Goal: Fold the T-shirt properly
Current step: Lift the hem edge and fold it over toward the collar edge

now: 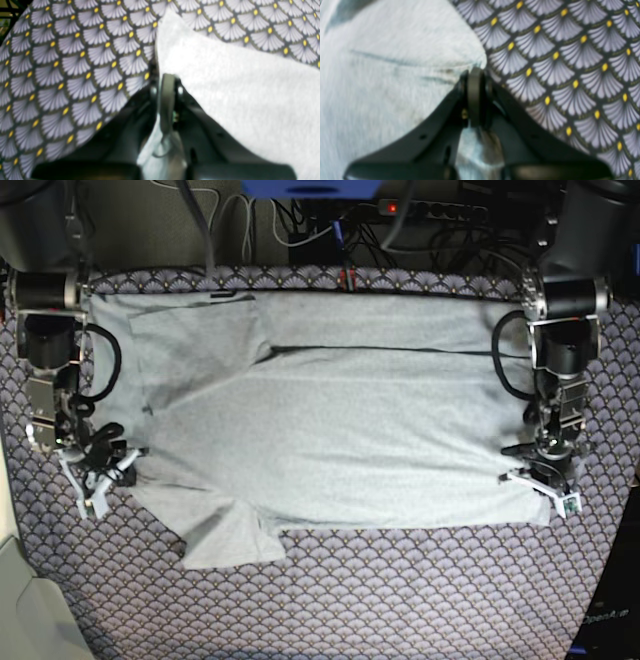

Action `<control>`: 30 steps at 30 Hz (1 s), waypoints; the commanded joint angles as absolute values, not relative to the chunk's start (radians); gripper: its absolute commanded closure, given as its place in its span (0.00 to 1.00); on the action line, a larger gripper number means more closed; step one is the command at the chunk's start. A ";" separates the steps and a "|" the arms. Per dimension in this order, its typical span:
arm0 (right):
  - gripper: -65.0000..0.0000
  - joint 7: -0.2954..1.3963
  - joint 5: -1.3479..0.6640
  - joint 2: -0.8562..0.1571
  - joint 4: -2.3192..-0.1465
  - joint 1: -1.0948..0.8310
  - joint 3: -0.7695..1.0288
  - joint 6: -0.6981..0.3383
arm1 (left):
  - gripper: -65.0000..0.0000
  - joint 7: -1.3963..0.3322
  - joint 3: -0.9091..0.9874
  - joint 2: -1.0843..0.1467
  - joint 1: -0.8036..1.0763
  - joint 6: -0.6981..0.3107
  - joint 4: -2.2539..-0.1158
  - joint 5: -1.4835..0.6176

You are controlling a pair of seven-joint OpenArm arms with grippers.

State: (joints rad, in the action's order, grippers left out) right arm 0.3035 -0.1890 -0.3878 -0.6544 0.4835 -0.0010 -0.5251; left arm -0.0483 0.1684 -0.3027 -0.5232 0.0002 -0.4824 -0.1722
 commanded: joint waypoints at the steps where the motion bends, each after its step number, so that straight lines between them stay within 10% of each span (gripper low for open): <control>1: 1.00 0.320 -0.189 -0.403 -0.711 0.481 0.001 -0.532 | 0.99 -0.039 0.171 -0.320 -0.545 0.004 -0.533 -0.173; 30: 1.00 0.573 -0.189 -0.417 -1.345 0.154 0.255 -0.593 | 0.99 -0.291 0.294 -0.351 -0.197 0.004 -1.098 -0.341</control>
State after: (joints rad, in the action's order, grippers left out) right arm 0.5930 -0.1825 -0.3958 -1.3258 0.1318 0.2470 -0.5987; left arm -0.3252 0.2867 -0.3321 -0.1757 0.0006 -1.0809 -0.3412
